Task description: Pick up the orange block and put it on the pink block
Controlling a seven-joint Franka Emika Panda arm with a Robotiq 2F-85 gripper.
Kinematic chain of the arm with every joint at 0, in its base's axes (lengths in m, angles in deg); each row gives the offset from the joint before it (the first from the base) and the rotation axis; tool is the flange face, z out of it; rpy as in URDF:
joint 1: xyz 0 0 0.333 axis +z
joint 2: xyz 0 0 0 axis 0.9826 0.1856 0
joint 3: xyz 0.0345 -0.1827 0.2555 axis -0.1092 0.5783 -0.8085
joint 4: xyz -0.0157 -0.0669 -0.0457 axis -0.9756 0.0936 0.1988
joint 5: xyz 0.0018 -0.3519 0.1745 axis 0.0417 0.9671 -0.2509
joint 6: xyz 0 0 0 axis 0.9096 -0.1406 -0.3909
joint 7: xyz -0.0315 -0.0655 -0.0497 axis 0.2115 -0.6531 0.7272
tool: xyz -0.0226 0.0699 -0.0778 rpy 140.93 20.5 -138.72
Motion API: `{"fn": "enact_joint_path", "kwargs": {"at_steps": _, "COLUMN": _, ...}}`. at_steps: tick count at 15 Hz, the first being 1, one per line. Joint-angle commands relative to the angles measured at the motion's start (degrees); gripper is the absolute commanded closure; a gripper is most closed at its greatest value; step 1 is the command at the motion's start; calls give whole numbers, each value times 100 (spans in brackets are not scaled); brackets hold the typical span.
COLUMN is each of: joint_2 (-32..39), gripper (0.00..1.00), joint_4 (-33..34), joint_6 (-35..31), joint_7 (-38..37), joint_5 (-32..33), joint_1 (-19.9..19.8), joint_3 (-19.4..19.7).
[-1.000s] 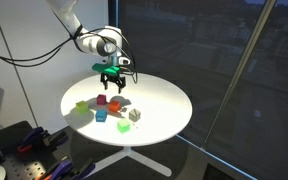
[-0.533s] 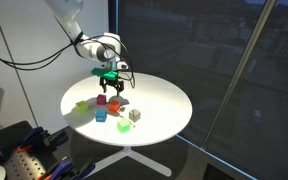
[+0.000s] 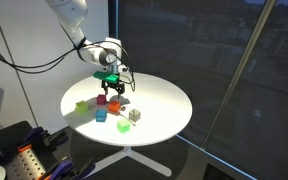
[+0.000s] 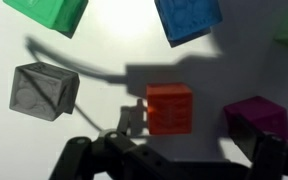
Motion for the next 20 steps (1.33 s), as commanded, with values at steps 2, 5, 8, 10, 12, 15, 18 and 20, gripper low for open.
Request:
{"fn": "enact_joint_path", "kwargs": {"at_steps": 2, "joint_2": 311, "gripper": 0, "joint_4": 350, "joint_6": -44, "joint_7": -186, "joint_5": 171, "joint_1": 27, "joint_3": 102}}
{"fn": "enact_joint_path", "kwargs": {"at_steps": 5, "joint_2": 457, "gripper": 0, "joint_4": 455, "joint_6": -115, "joint_7": -211, "joint_5": 205, "joint_1": 50, "joint_3": 153}}
{"fn": "enact_joint_path", "kwargs": {"at_steps": 8, "joint_2": 569, "gripper": 0, "joint_4": 541, "joint_6": -102, "joint_7": -347, "joint_5": 126, "joint_1": 53, "joint_3": 161}}
{"fn": "enact_joint_path", "kwargs": {"at_steps": 10, "joint_2": 631, "gripper": 0, "joint_4": 593, "joint_6": -87, "joint_7": -512, "joint_5": 93, "joint_1": 75, "joint_3": 171}}
{"fn": "enact_joint_path", "kwargs": {"at_steps": 12, "joint_2": 668, "gripper": 0, "joint_4": 610, "joint_6": -80, "joint_7": -672, "joint_5": 64, "joint_1": 95, "joint_3": 170}}
{"fn": "enact_joint_path", "kwargs": {"at_steps": 15, "joint_2": 691, "gripper": 0, "joint_4": 608, "joint_6": -94, "joint_7": -889, "joint_5": 66, "joint_1": 145, "joint_3": 179}}
{"fn": "enact_joint_path", "kwargs": {"at_steps": 18, "joint_2": 739, "gripper": 0, "joint_4": 640, "joint_6": -107, "joint_7": -945, "joint_5": 169, "joint_1": 223, "joint_3": 218}}
{"fn": "enact_joint_path", "kwargs": {"at_steps": 20, "joint_2": 788, "gripper": 0, "joint_4": 678, "joint_6": -102, "joint_7": -931, "joint_5": 206, "joint_1": 267, "joint_3": 243}}
